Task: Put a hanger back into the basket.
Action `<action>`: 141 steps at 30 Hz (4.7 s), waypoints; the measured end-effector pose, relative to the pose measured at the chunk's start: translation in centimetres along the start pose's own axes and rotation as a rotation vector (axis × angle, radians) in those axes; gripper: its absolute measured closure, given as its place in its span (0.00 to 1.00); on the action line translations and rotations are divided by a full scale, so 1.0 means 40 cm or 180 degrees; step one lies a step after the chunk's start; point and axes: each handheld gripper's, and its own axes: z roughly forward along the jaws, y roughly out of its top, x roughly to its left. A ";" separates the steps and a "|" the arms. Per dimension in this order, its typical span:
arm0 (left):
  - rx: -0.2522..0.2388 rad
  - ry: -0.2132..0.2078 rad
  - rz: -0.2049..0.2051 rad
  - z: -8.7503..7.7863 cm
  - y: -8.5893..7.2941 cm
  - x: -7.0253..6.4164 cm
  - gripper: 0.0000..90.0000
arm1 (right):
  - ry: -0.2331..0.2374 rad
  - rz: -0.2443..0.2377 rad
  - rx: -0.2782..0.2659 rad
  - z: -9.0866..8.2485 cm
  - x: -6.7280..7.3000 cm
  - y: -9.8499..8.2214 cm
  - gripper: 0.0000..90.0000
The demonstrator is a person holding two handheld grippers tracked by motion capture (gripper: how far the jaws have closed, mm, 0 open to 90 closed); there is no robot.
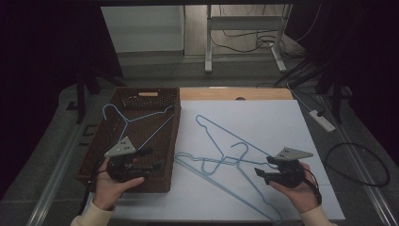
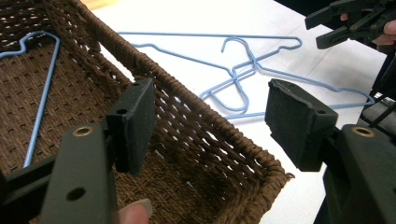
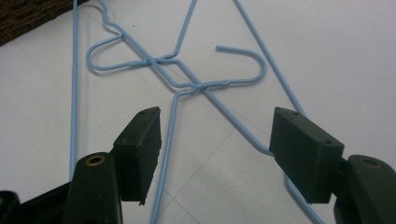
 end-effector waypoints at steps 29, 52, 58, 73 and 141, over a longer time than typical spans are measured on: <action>0.0052 -0.0017 -0.0042 0.013 -0.006 0.009 0.38 | 0.0140 -0.0134 0.1049 0.174 0.048 0.084 0.41; 0.0071 -0.0030 -0.0048 0.019 -0.009 0.009 0.38 | 0.0002 -0.0080 0.1523 0.242 0.072 0.115 0.93; 0.0064 -0.0033 -0.0046 0.019 -0.009 0.008 0.38 | -0.0036 -0.0068 0.1554 0.244 0.078 0.119 0.98; 0.0035 -0.0034 -0.0037 0.017 -0.004 0.005 0.39 | -0.0019 -0.0292 0.1044 0.157 0.063 0.124 0.98; 0.0109 -0.0247 0.0218 0.095 0.058 -0.063 0.39 | 0.0573 -0.0789 0.0253 -0.059 0.107 0.131 0.98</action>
